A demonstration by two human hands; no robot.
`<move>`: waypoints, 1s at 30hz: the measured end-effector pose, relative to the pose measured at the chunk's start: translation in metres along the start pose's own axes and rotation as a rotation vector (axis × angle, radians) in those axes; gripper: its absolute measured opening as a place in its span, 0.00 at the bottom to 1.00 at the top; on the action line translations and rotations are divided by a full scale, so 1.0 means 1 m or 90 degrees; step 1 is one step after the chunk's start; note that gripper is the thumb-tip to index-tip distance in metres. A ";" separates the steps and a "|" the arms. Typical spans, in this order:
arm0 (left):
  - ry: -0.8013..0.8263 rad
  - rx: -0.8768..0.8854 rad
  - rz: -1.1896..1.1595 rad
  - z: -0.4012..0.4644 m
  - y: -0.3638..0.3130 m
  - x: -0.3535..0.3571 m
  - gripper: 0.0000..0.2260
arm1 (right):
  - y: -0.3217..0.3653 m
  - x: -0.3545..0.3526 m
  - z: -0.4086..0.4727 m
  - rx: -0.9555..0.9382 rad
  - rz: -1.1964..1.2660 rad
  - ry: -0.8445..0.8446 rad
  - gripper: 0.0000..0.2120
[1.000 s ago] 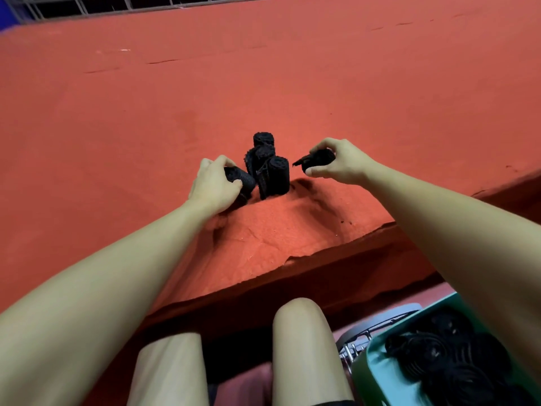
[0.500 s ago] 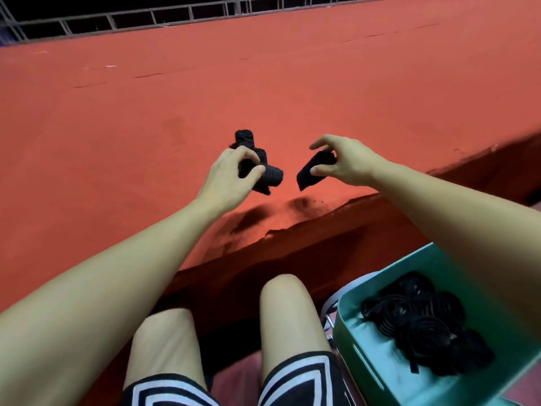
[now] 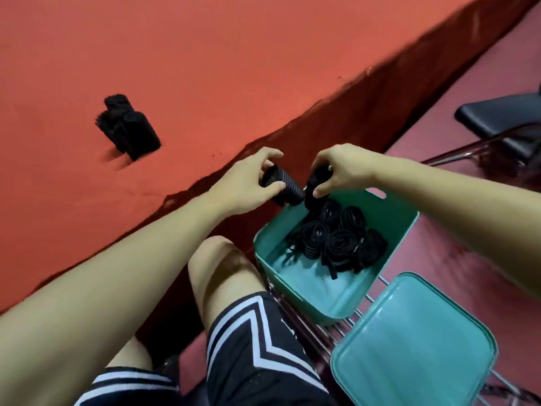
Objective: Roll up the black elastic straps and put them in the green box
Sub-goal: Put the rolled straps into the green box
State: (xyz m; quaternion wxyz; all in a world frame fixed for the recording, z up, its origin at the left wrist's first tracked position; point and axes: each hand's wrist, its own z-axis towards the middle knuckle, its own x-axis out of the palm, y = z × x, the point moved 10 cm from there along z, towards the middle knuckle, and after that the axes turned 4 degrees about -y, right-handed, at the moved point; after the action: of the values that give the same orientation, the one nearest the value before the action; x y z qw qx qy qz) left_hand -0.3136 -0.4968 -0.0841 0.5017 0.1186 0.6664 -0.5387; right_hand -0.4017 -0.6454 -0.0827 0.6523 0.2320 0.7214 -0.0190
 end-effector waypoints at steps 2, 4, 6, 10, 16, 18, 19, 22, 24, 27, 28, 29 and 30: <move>0.070 0.036 0.022 0.005 -0.019 0.038 0.25 | -0.030 0.018 -0.020 0.043 0.009 0.028 0.28; 0.119 0.065 0.060 0.002 -0.027 0.060 0.26 | -0.039 0.038 -0.031 0.042 0.011 0.054 0.30; 0.167 0.100 0.102 0.002 -0.035 0.086 0.26 | -0.052 0.059 -0.043 0.055 0.025 0.083 0.32; 0.277 0.124 0.216 -0.001 -0.031 0.131 0.25 | -0.052 0.101 -0.055 0.055 0.052 0.140 0.34; 0.371 0.054 0.299 -0.004 0.003 0.171 0.27 | -0.042 0.158 -0.050 0.058 0.052 0.199 0.32; 0.374 0.031 0.321 -0.005 0.014 0.181 0.25 | -0.038 0.177 -0.047 0.055 0.038 0.218 0.31; 0.373 0.024 0.337 -0.005 0.018 0.187 0.24 | -0.038 0.183 -0.045 0.058 0.033 0.217 0.30; 0.377 0.003 0.358 -0.008 0.030 0.204 0.24 | -0.040 0.194 -0.037 0.072 0.022 0.189 0.27; 0.370 -0.018 0.337 -0.008 0.037 0.212 0.25 | -0.042 0.199 -0.036 0.071 0.002 0.171 0.28; 0.354 -0.050 0.298 -0.007 0.044 0.218 0.26 | -0.044 0.202 -0.038 0.066 -0.065 0.138 0.32; 0.351 -0.055 0.287 -0.007 0.044 0.220 0.26 | -0.043 0.202 -0.038 0.064 -0.095 0.128 0.34; 0.350 -0.056 0.281 -0.007 0.043 0.223 0.26 | -0.043 0.202 -0.038 0.060 -0.122 0.118 0.35; 0.351 -0.055 0.282 -0.006 0.041 0.224 0.27 | -0.042 0.201 -0.038 0.058 -0.143 0.109 0.36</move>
State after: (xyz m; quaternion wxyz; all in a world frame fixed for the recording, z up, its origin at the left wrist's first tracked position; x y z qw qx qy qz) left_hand -0.3933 -0.5609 -0.2877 0.4120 0.3797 0.7572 -0.3357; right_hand -0.4604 -0.6079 -0.2792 0.5707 0.1803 0.7942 -0.1046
